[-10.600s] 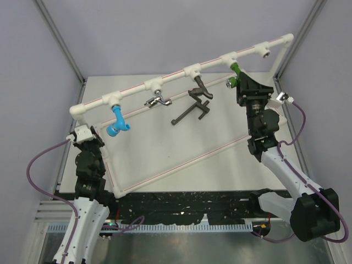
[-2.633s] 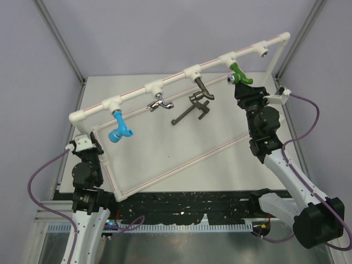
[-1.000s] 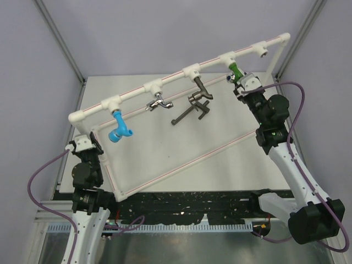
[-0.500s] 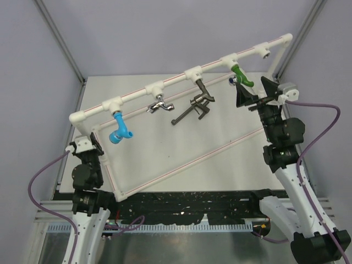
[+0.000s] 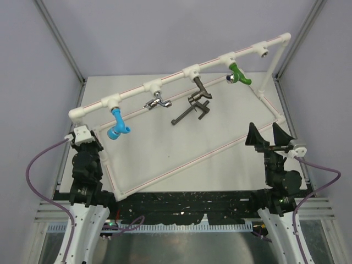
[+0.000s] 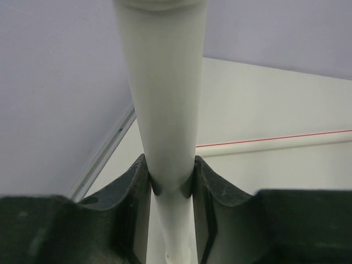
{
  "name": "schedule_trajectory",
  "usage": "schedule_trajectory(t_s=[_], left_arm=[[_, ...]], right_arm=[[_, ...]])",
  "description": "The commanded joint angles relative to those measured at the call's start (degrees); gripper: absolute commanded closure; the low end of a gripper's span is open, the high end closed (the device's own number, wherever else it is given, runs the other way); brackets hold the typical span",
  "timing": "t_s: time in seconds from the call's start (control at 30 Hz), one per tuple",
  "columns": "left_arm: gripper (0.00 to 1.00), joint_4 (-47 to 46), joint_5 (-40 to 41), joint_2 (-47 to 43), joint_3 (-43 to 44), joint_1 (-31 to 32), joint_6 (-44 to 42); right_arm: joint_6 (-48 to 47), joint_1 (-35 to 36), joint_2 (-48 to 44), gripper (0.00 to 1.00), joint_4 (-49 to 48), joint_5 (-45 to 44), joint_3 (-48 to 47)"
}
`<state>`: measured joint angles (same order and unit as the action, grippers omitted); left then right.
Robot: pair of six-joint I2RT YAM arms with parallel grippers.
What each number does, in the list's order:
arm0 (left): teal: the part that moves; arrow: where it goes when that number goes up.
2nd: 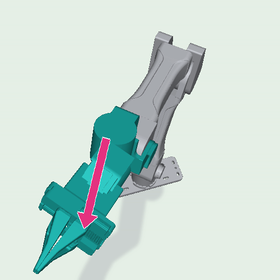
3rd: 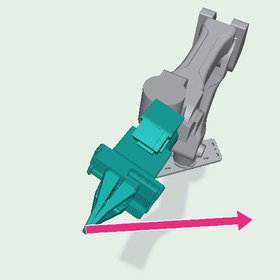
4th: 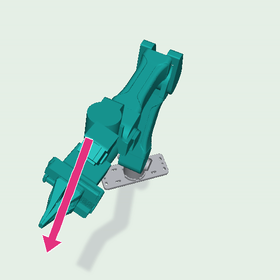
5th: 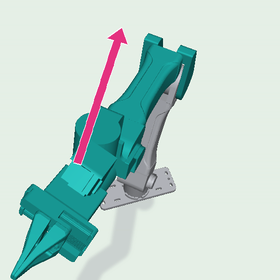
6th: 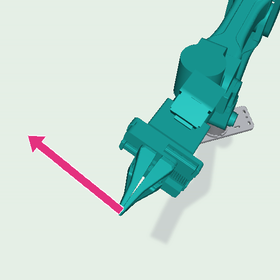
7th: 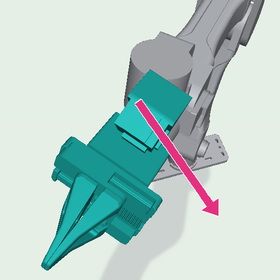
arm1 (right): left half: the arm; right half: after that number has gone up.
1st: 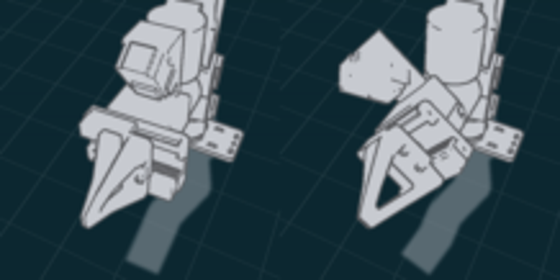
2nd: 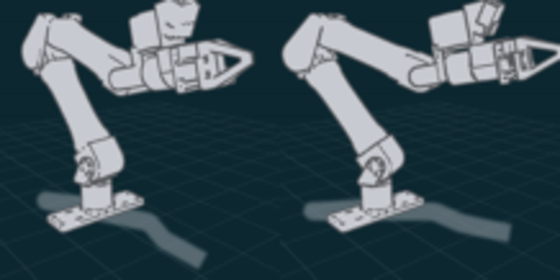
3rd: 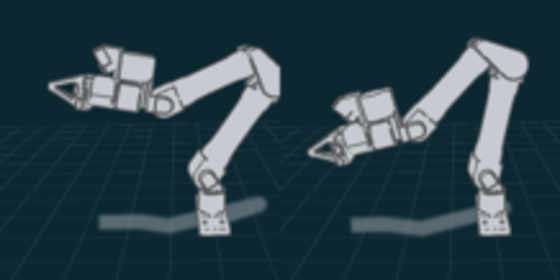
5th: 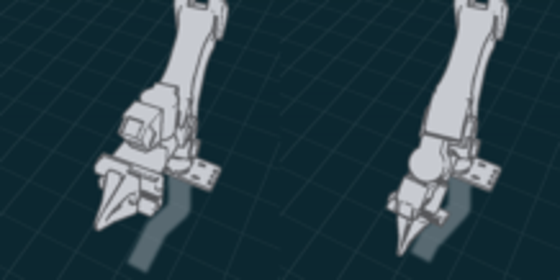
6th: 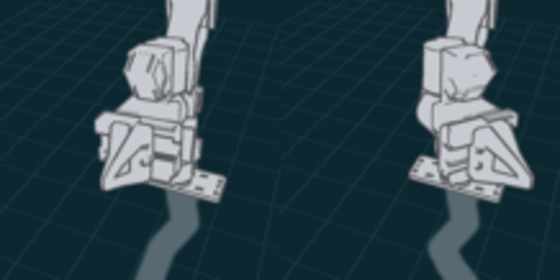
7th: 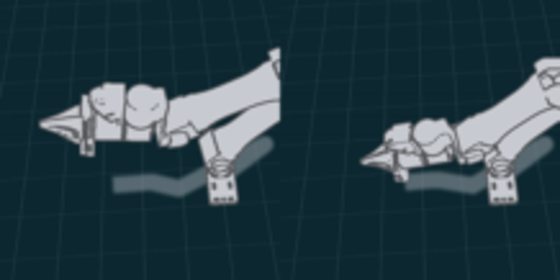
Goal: Install the water faucets
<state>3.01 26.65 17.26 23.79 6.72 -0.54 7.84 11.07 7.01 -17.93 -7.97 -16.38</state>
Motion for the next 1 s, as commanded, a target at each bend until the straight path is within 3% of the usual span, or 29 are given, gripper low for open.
schedule_trajectory(t_s=[0.0,0.07,0.13,0.3,0.43,0.67,0.8,0.97], left_arm=[[0.57,-3.46,-2.30,0.85,8.10,-0.04,0.10],[0.32,0.23,-2.57,0.24,10.12,-0.04,0.18],[0.18,4.79,-1.87,-0.99,12.32,-0.04,0.18],[0.00,17.10,-3.71,-7.57,15.23,-0.04,4.05],[0.00,24.14,-7.14,-16.53,14.71,-0.04,4.66],[0.00,31.27,-6.27,-33.23,13.48,0.05,8.17],[0.00,36.98,-3.10,-30.71,16.99,-0.04,11.26],[0.00,34.79,-6.26,-33.77,15.24,-0.04,12.14]], right_arm=[[-6.31,0.79,-5.50,0.05,10.37,-3.02,-2.42],[-10.79,1.32,-6.82,0.05,11.43,-3.72,-2.95],[-15.01,2.02,-6.74,0.05,11.08,-4.60,-2.87],[-21.09,3.60,-10.52,0.05,9.58,-6.27,-2.60],[-24.27,4.22,-12.71,0.04,11.96,-3.98,-3.66],[-21.11,4.66,-13.16,0.05,20.65,-5.75,-8.49],[-17.17,4.66,-13.95,0.05,21.98,-6.35,-9.20],[-13.90,4.66,-15.96,0.04,22.68,-8.64,-8.84]])
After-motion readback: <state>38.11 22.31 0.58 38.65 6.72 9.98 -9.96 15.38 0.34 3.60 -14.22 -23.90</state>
